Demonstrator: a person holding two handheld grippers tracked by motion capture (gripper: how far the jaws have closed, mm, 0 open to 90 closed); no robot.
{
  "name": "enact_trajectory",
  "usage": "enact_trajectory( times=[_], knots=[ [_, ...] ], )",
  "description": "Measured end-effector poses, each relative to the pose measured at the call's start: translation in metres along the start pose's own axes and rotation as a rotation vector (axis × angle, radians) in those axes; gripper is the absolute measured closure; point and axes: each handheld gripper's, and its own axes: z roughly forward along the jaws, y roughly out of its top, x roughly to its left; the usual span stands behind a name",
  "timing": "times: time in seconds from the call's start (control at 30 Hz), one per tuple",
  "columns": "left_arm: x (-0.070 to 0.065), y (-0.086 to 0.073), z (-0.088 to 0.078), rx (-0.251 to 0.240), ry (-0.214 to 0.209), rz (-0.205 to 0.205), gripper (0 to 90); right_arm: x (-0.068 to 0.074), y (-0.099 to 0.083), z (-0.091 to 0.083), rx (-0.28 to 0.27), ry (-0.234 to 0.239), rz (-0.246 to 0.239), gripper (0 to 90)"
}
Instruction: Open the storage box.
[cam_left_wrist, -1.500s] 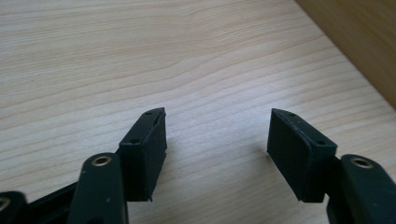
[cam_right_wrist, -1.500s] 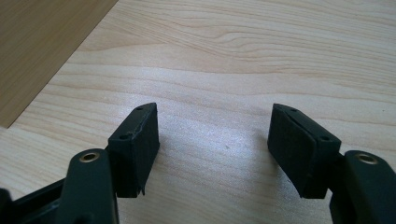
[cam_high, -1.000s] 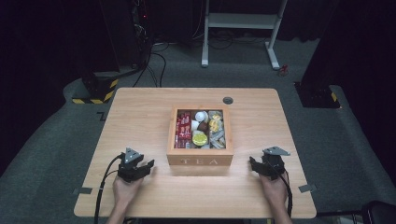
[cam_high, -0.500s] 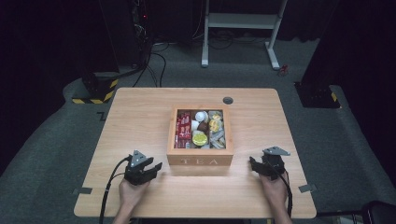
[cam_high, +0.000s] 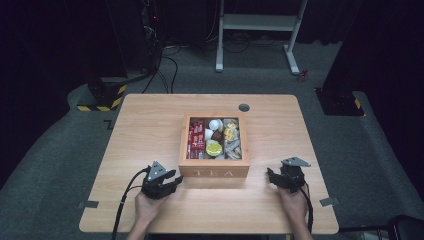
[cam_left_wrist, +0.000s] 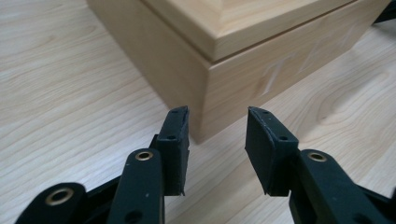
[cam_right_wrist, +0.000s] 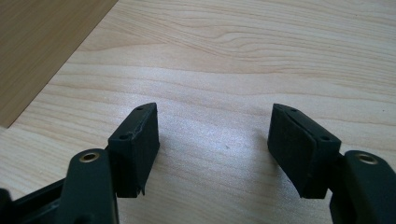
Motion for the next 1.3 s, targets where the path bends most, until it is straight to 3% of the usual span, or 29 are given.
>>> enact_trajectory(
  times=[0.23, 0.47, 0.77, 0.9, 1.3],
  knots=[
    [-0.005, 0.002, 0.002, -0.001, -0.006, -0.008, 61.1, 0.0, 0.0, 0.0, 0.0, 0.001, 0.0, 33.8],
    [-0.009, 0.004, -0.004, -0.035, -0.025, 0.007, 67.8, 0.0, 0.0, 0.0, 0.0, 0.0, 0.0, 33.9],
    [-0.022, 0.015, 0.007, -0.024, -0.055, 0.036, 72.4, 0.0, 0.0, 0.0, 0.0, 0.001, 0.0, 33.9],
    [-0.028, 0.021, 0.014, -0.026, -0.07, 0.031, 73.6, 0.0, 0.0, 0.0, 0.0, 0.0, 0.0, 33.8],
    [-0.037, 0.029, 0.026, -0.01, -0.059, 0.045, 82.7, 0.0, 0.0, 0.0, -0.001, 0.001, 0.0, 33.8]
  ],
)
